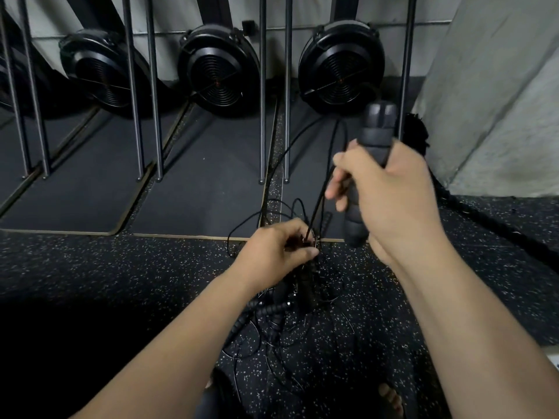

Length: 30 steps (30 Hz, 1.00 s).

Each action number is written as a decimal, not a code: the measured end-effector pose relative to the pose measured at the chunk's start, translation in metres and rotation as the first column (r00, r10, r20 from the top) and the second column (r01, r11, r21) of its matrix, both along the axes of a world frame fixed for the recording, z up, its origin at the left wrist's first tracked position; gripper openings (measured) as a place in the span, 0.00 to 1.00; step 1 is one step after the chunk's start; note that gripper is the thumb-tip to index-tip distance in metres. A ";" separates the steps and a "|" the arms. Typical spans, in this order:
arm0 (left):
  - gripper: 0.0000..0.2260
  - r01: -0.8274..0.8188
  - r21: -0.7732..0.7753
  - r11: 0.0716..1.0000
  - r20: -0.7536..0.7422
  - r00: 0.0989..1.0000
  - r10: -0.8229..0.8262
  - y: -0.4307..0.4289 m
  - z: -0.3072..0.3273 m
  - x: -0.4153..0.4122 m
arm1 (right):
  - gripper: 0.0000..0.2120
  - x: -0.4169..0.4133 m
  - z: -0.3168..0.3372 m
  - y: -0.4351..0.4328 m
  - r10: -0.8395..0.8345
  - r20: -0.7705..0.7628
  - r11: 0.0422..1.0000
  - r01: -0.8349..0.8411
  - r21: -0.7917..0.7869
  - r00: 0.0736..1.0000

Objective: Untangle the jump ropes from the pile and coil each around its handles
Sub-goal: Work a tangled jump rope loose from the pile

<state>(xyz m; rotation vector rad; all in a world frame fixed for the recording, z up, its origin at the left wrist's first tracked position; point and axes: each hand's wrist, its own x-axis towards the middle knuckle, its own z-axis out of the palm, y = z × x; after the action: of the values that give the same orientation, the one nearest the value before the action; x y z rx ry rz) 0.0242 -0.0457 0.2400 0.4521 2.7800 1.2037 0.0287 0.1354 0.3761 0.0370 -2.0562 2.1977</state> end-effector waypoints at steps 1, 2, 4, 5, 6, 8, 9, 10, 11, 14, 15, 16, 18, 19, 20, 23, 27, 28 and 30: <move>0.06 -0.007 -0.019 1.000 0.001 1.000 0.007 0.002 -0.001 0.001 | 0.09 0.000 0.001 0.001 -0.023 -0.009 0.998 0.022 -0.061 1.000; 0.05 -0.024 -0.038 0.999 -0.005 1.000 0.024 0.004 -0.002 0.000 | 0.10 -0.001 0.002 0.002 -0.049 -0.006 0.993 0.048 -0.107 0.999; 0.03 -0.057 -0.055 0.997 -0.044 0.998 0.055 0.006 -0.003 -0.004 | 0.12 -0.005 0.000 0.006 -0.105 0.017 0.977 0.106 -0.183 0.994; 0.02 -0.062 -0.046 0.997 -0.062 0.996 0.059 0.006 -0.003 -0.005 | 0.12 -0.007 -0.002 0.008 -0.120 0.029 0.972 0.124 -0.199 0.992; 0.01 -0.060 -0.032 0.998 -0.067 0.996 0.058 0.006 -0.003 -0.006 | 0.10 -0.009 -0.004 0.010 -0.117 0.041 0.974 0.123 -0.188 0.992; 0.01 -0.034 0.002 0.999 -0.054 0.998 0.034 0.005 0.000 -0.006 | 0.07 -0.012 -0.011 0.013 -0.072 0.107 0.992 0.082 -0.095 0.992; 0.02 -0.014 0.010 1.000 -0.061 0.998 0.014 0.006 0.001 -0.005 | 0.09 -0.013 -0.017 0.013 -0.050 0.161 0.998 0.055 -0.027 0.986; 0.02 0.001 0.011 1.000 -0.080 0.997 0.000 0.006 0.002 -0.005 | 0.12 -0.012 -0.024 0.011 -0.029 0.218 0.999 0.019 0.047 0.976; 0.03 0.012 0.013 1.000 -0.102 0.995 -0.011 0.006 0.002 -0.005 | 0.13 -0.011 -0.031 0.009 -0.010 0.264 0.992 -0.024 0.128 0.964; 0.05 0.031 0.034 0.999 -0.165 0.986 -0.025 0.007 0.006 -0.009 | 0.09 -0.007 -0.046 0.001 0.035 0.315 0.926 -0.149 0.346 0.948; 0.05 0.040 0.035 0.999 -0.185 0.982 -0.032 0.008 0.009 -0.010 | 0.07 -0.007 -0.048 -0.001 0.040 0.315 0.905 -0.168 0.391 0.948; 0.05 0.050 0.037 0.998 -0.200 0.979 -0.042 0.008 0.012 -0.009 | 0.06 -0.007 -0.049 -0.002 0.042 0.310 0.888 -0.178 0.423 0.950; 0.04 0.065 0.057 0.996 -0.212 0.976 -0.052 0.007 0.018 -0.006 | 0.05 -0.009 -0.048 -0.003 0.043 0.281 0.847 -0.184 0.499 0.959; 0.04 0.061 0.071 0.996 -0.196 0.979 -0.046 0.007 0.019 -0.005 | 0.05 -0.009 -0.047 -0.004 0.045 0.263 0.820 -0.186 0.541 0.964; 0.04 0.045 0.088 0.995 -0.162 0.986 -0.030 0.006 0.021 -0.003 | 0.05 -0.009 -0.046 -0.005 0.045 0.246 0.799 -0.183 0.573 0.968; 0.06 -0.017 0.154 0.988 0.015 1.000 0.015 0.002 0.026 -0.001 | 0.04 -0.007 -0.045 -0.006 0.034 0.213 0.788 -0.157 0.596 0.976; 0.11 -0.019 0.254 0.967 0.187 0.982 -0.029 0.001 0.035 0.000 | 0.04 -0.007 -0.045 -0.004 0.018 0.187 0.828 -0.120 0.548 0.982; 0.10 -0.020 0.255 0.967 0.201 0.979 -0.032 0.000 0.034 0.000 | 0.04 -0.007 -0.043 -0.004 0.012 0.176 0.839 -0.106 0.534 0.984; 0.06 -0.032 0.243 0.969 0.265 0.964 -0.035 -0.001 0.031 0.000 | 0.05 -0.005 -0.037 -0.005 -0.004 0.149 0.876 -0.068 0.477 0.989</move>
<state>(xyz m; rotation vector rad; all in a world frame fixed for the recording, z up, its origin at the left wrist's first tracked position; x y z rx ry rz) 0.0241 -0.0470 0.2712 0.2813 2.4158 1.4943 0.0234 0.1307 0.3387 -0.0422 -2.6528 1.6866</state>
